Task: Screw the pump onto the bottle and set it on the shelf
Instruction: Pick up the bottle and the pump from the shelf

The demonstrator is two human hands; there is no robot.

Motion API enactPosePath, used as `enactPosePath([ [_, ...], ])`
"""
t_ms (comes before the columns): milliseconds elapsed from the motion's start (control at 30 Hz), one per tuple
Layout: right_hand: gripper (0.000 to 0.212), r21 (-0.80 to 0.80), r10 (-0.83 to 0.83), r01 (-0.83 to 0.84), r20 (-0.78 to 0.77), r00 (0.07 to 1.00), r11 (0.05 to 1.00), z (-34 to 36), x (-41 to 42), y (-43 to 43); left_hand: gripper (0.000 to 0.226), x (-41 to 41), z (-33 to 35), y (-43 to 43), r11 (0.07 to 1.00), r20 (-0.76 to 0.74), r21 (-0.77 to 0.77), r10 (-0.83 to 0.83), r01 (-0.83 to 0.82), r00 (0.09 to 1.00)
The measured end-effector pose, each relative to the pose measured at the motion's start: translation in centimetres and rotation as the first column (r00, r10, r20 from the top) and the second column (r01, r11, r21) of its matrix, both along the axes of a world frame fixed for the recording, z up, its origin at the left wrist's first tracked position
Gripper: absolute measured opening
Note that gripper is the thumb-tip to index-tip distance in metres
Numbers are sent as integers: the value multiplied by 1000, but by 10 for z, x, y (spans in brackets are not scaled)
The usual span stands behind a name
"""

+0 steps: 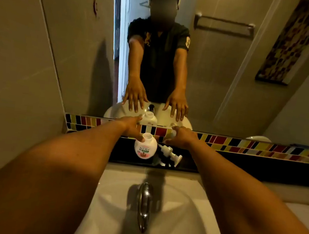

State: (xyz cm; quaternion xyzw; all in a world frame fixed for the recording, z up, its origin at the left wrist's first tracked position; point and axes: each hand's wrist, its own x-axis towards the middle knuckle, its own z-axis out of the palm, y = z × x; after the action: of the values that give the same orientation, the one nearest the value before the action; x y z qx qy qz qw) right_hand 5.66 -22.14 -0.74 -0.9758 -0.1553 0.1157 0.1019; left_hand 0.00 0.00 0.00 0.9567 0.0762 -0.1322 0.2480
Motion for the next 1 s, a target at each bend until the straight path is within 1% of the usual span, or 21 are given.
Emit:
enactPosePath([
  [167,82,-28,-60,59,-58,996,998,-40,2,-1,107,3,-36,-1,999,-68,-31,22,-24,997],
  [233,82,15,-72,73,-83,994,997,-57,3,-1,112,4,-52,0,996,-84,-72,49,-55,995],
  [333,75,81,-95,103,-97,991,991,-73,2,-2,112,7,-73,2,972,-73,-208,94,-107,993],
  [400,76,120,-118,127,-79,990,985,-83,1,-2,110,8,-83,1,939,-44,-317,127,-134,991],
  [533,69,209,-163,165,-24,986,964,-100,2,-1,98,11,-98,-5,829,-5,-531,204,-176,979],
  [600,67,249,-190,189,-17,982,950,-106,3,0,92,14,-104,-8,787,14,-589,235,-182,972],
  [733,66,313,-253,247,-21,967,917,-114,1,-1,86,15,-111,-15,752,26,-633,259,-185,965],
  [900,55,372,-279,265,-16,960,890,-119,2,-2,83,17,-114,-16,764,27,-617,263,-191,965],
  [1000,49,451,-292,309,-111,950,837,-114,8,-4,82,16,-111,-12,761,19,-615,276,-207,961],
])
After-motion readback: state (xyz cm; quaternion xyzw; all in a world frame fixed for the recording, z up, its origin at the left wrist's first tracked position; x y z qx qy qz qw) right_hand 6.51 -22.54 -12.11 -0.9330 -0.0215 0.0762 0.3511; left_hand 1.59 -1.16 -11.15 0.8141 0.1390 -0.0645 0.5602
